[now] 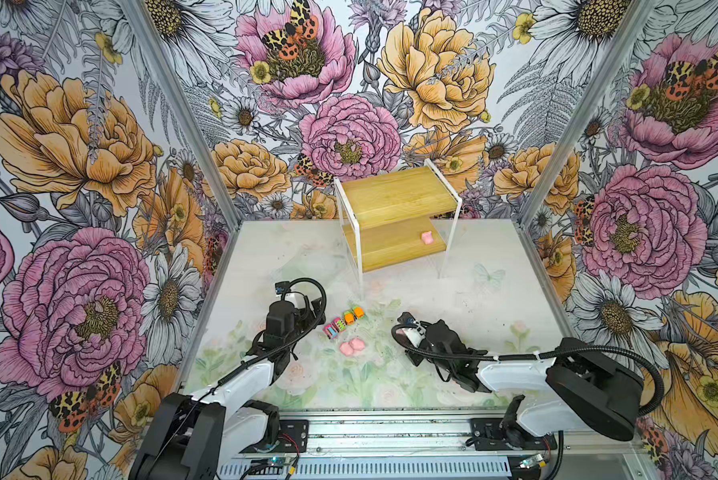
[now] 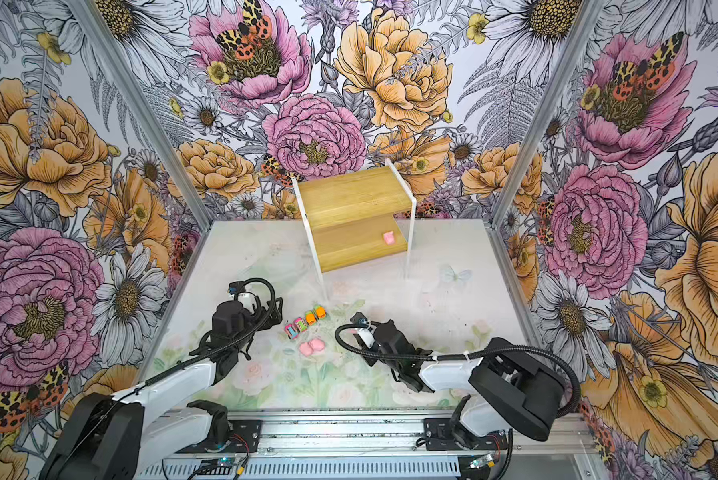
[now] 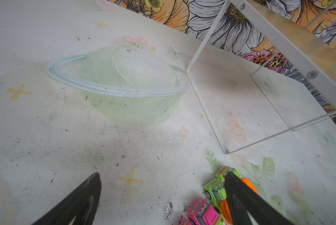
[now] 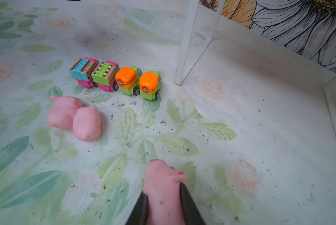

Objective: Place and organize the plastic toys onto the shelf
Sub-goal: 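Lift the pig off the shelf and carry it down toward the table pigs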

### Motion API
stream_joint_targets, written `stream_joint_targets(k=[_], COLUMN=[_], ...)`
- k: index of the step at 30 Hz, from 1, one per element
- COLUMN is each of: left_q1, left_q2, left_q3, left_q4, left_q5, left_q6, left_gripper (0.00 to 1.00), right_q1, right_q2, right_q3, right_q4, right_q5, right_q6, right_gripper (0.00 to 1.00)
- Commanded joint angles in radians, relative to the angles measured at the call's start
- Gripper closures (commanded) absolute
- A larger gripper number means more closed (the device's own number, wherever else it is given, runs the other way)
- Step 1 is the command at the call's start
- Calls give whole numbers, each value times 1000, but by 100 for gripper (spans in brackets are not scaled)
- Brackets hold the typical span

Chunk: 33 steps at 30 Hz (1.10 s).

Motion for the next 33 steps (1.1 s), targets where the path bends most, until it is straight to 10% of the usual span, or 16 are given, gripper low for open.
stream_joint_targets(k=[1,19,33], left_q1=[9,7,7], left_q2=[-7,-5,-7], left_q3=[7,10,9], left_q4=[8,4,3], left_q5=[5,-2,4], left_q6=[-6,-8,-6], left_gripper=[1,1,1], right_q1=[25,59,-31], right_q2=[75,224,62], right_q3=[24,102,25], right_q4=[124,134,87], right_q5=[118,154,-101], right_q6=[-4,-38,18], right_gripper=[75,62,39])
